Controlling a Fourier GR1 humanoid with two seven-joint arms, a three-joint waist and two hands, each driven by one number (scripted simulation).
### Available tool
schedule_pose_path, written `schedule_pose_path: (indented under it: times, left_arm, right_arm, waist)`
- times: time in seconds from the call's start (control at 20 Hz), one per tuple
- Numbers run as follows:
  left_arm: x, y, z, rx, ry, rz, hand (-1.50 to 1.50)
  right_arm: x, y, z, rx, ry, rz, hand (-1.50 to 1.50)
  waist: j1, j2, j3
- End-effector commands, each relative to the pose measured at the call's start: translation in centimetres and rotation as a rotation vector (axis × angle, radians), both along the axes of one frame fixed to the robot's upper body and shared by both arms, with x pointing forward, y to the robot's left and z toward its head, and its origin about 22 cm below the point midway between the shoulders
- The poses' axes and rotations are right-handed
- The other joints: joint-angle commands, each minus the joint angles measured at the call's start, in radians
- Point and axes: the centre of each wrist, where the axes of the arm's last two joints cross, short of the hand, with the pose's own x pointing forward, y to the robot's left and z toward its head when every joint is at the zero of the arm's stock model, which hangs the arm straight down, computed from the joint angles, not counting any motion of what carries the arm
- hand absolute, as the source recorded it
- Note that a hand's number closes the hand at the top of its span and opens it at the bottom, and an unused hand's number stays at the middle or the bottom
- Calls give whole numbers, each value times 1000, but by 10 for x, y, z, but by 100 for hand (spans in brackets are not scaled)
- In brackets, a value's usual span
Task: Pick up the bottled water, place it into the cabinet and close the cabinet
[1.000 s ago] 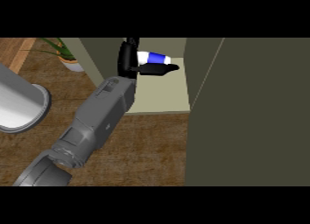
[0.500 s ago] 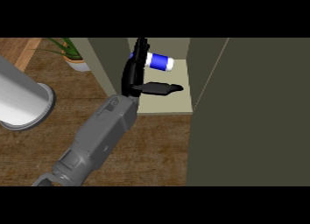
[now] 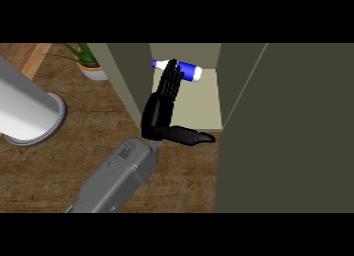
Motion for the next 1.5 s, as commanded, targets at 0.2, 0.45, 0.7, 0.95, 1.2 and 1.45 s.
schedule_pose_path:
  times: [0.2,0.45,0.7,0.95,1.2,1.45]
  left_arm:
    - [-56,19,-1,-48,12,-83,150]
    - [-90,47,-6,-44,55,-86,150]
    - [-103,90,-7,-47,55,-9,-150]
    - [-120,136,-1,-43,51,54,-150]
    - [-135,154,17,-100,50,68,-150]
    - [-148,176,14,-136,73,88,-150]
  right_arm:
    - [-2,-1,11,-115,-31,112,-150]
    - [-3,-7,22,-229,0,285,150]
    - [-7,-2,39,-233,-17,444,150]
    - [-7,9,39,-258,-96,528,150]
    - [-14,21,56,-235,-64,625,150]
    - [-10,33,59,-227,-99,749,150]
  waist:
    - [-3,2,0]
    - [9,1,0]
    - [2,2,-1]
    - [-6,-7,-2]
    - [-4,-7,-5]
    - [22,-7,-9]
